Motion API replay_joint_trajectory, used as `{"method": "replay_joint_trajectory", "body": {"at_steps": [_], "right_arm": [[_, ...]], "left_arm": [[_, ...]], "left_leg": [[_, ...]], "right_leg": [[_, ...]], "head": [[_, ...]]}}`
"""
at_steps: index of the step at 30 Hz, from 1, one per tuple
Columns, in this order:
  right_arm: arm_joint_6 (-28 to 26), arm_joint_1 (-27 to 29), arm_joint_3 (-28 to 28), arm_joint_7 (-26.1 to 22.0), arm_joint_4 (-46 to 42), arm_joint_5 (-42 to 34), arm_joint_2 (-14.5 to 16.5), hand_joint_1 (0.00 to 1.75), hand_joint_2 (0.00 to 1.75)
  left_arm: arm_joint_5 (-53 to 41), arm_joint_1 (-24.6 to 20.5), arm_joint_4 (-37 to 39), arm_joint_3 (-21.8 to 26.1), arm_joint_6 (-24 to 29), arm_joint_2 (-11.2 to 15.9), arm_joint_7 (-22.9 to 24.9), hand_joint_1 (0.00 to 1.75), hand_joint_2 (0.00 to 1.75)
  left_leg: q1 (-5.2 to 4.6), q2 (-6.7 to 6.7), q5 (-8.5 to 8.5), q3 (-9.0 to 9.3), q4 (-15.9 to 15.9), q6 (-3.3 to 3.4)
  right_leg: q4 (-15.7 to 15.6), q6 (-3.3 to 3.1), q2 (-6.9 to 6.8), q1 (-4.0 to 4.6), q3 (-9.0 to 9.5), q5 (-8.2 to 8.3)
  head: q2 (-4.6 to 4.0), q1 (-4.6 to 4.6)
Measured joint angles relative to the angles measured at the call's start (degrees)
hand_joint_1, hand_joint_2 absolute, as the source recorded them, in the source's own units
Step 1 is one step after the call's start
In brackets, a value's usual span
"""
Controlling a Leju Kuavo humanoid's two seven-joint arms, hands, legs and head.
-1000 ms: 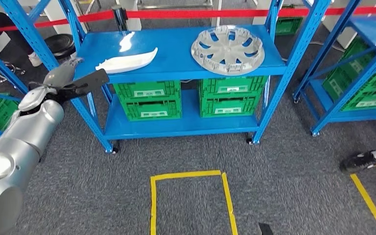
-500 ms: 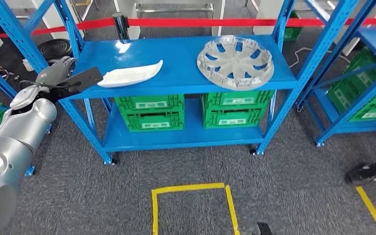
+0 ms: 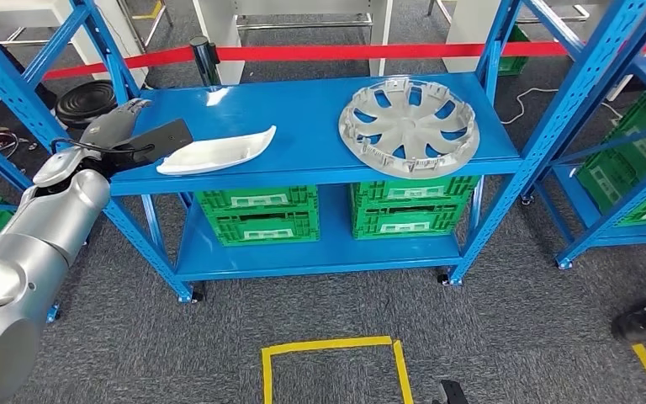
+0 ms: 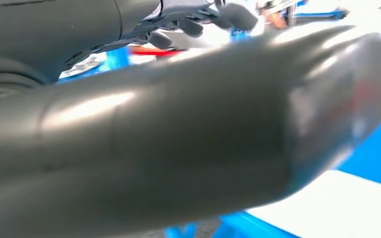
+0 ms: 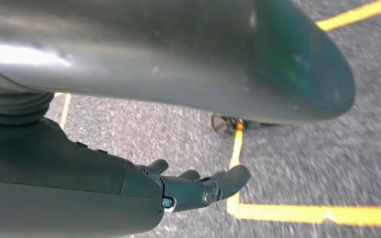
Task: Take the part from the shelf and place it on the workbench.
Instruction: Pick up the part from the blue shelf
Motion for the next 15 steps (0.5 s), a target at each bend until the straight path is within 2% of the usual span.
{"method": "replay_joint_trajectory", "body": {"at_steps": [1,3,4,5,6,8,9,11,12,14,15], "right_arm": [[-0.03,-0.02,-0.01,-0.13,0.0,-0.03,0.01,0.0,0.0],[-0.08,-0.02,-0.02,-0.28,0.0,-0.06,-0.01,0.0,0.0],[-0.08,0.04,-0.02,-0.32,0.0,-0.06,-0.01,0.0,0.0],[-0.08,0.14,-0.02,-0.34,0.0,-0.06,-0.01,0.0,0.0],[-0.08,0.22,-0.02,-0.37,0.0,-0.06,-0.01,0.0,0.0],[-0.07,0.31,-0.02,-0.37,0.0,-0.06,0.01,0.0,0.0],[-0.06,0.3,-0.02,-0.32,0.0,-0.06,0.03,0.0,0.0],[-0.04,0.23,-0.03,-0.22,0.0,-0.06,0.05,0.0,0.0],[-0.04,0.25,-0.04,-0.2,0.0,-0.07,0.06,0.0,0.0],[-0.09,0.34,-0.11,-0.34,0.0,-0.1,0.01,0.0,0.0],[-0.11,0.36,-0.16,-0.43,0.0,-0.13,-0.02,0.0,0.0]], "left_arm": [[0.18,0.04,-0.04,-0.09,-0.13,-0.13,-0.27,0.0,0.0],[0.47,0.37,0.03,-0.25,-0.46,-0.3,-0.56,0.0,0.0],[0.8,0.62,0.07,-0.28,-0.8,-0.33,-0.86,0.0,0.0],[1.26,0.84,0.1,-0.29,-1.28,-0.34,-1.32,0.0,0.0],[1.96,0.97,0.12,-0.29,-2.0,-0.38,-2.06,0.0,0.0],[3.84,1.03,0.09,-0.29,-3.96,-0.58,-4.09,0.0,0.0],[5.14,1.06,0.07,-0.28,-5.31,-0.83,-5.57,0.0,0.0],[7.59,1.53,-0.33,-0.28,-8.11,-1.82,-8.78,0.0,0.0],[8.48,1.98,-0.72,-0.3,-9.2,-2.45,-10.24,0.0,0.0],[9.23,2.93,-1.65,-0.59,-10.32,-3.75,-11.87,0.0,0.0],[9.43,3.26,-2.12,-0.98,-10.45,-4.4,-12.11,0.0,0.0]], "left_leg": [[0.09,0.15,-0.89,-1.68,2.96,-0.26],[0.22,0.29,-3.43,-6.26,9.89,-0.67],[0.28,0.32,-4.16,-8.22,12.05,-0.75],[0.31,0.33,-3.87,-9.44,12.49,-0.71],[0.31,0.34,-2.25,-9.7,10.98,-0.56],[0.2,0.37,3.56,-8.13,3.97,0.07],[0.02,0.41,5.3,-7.24,0.69,0.37],[-0.36,0.38,6.47,-6.08,-2.84,1.04],[-0.45,0.32,6.03,-5.79,-3.09,1.38],[-0.17,0.21,6.79,-4.88,-3.62,2.09],[-0.03,0.19,6.8,-4.48,-3.66,2.33]], "right_leg": [[-0.03,-0.28,0.03,-0.04,0.51,-0.38],[-0.02,-0.52,0.2,-0.04,1.44,-1.21],[-0.01,-0.51,0.33,-0.04,1.94,-1.65],[0.01,-0.45,0.46,-0.03,2.5,-2.11],[0.04,-0.35,0.55,-0.01,3.13,-2.58],[0.07,-0.07,0.63,0.03,4.33,-3.52],[0.09,0.15,0.67,0.08,4.75,-3.93],[0.16,0.87,0.65,0.12,5.19,-4.35],[0.31,1.26,0.64,0.17,5.4,-4.32],[1.33,1.86,0.48,0.15,5.37,-4.62],[2.61,2.11,0.41,0.12,4.78,-5.45]], "head": [[0.0,0.0],[0.0,0.0],[0.0,-0.01],[0.0,-0.02],[0.0,-0.02],[0.0,-0.02],[0.0,-0.01],[0.0,0.01],[0.0,0.03],[0.0,0.05],[0.0,0.11]]}}
